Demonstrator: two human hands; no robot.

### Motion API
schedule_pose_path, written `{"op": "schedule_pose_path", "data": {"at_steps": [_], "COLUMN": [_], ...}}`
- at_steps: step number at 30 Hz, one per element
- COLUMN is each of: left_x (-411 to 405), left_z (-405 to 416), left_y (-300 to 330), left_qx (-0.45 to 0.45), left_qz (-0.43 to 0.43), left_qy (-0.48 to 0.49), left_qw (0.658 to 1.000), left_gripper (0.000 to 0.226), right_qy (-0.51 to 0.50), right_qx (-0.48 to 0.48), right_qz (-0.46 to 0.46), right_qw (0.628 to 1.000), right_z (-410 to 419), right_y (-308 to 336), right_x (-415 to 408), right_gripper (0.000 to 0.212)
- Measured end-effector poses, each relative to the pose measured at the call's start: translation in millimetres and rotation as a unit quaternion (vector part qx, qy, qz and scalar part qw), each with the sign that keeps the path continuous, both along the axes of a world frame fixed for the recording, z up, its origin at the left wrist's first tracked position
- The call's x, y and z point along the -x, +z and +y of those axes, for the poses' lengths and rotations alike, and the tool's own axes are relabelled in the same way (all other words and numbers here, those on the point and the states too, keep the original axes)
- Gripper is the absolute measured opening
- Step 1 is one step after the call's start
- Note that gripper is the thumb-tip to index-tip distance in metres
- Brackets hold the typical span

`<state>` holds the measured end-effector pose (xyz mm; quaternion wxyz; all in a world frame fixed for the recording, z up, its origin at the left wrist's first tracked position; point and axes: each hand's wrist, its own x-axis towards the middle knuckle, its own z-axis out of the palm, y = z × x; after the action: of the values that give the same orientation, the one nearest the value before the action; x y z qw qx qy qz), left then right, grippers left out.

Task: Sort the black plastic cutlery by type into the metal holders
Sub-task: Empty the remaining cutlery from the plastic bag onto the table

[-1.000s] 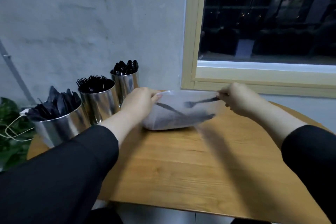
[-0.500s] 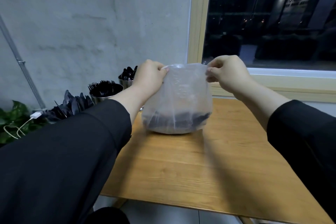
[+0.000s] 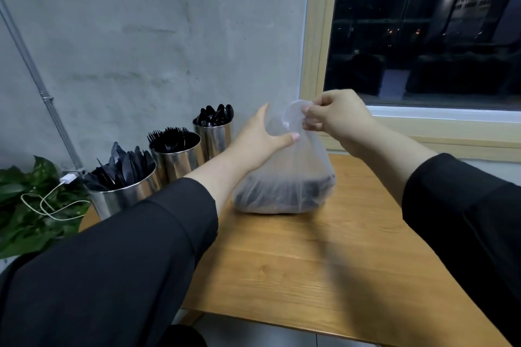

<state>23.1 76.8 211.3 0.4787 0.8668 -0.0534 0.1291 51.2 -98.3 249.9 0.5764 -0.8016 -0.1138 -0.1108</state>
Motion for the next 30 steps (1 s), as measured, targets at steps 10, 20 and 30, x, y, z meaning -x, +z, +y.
{"op": "schedule_pose_path", "data": {"at_steps": [10,20,30], "left_x": [-46.6,-73.9,-90.8], "left_z": [-56.5,-52.2,-45.8], "left_y": [7.8,-13.9,-25.2], "left_qx": [0.091,0.061,0.049], "left_qz": [0.061,0.044,0.016], "left_qy": [0.078,0.102,0.08], "left_qw": [0.991,0.992,0.995], "left_gripper": [0.059,0.017,0.026], "right_qy": [0.02,-0.012,-0.085], "right_qx": [0.005,-0.128,-0.116], "right_qz": [-0.063,-0.1,-0.102], "right_qw": [0.998,0.987,0.984], "right_z": [9.5,-31.4,-75.5], "right_y": [39.1,60.4,52.5], "right_x": [-11.4,-28.2,-45.5], "right_gripper": [0.006,0.009,0.014]}}
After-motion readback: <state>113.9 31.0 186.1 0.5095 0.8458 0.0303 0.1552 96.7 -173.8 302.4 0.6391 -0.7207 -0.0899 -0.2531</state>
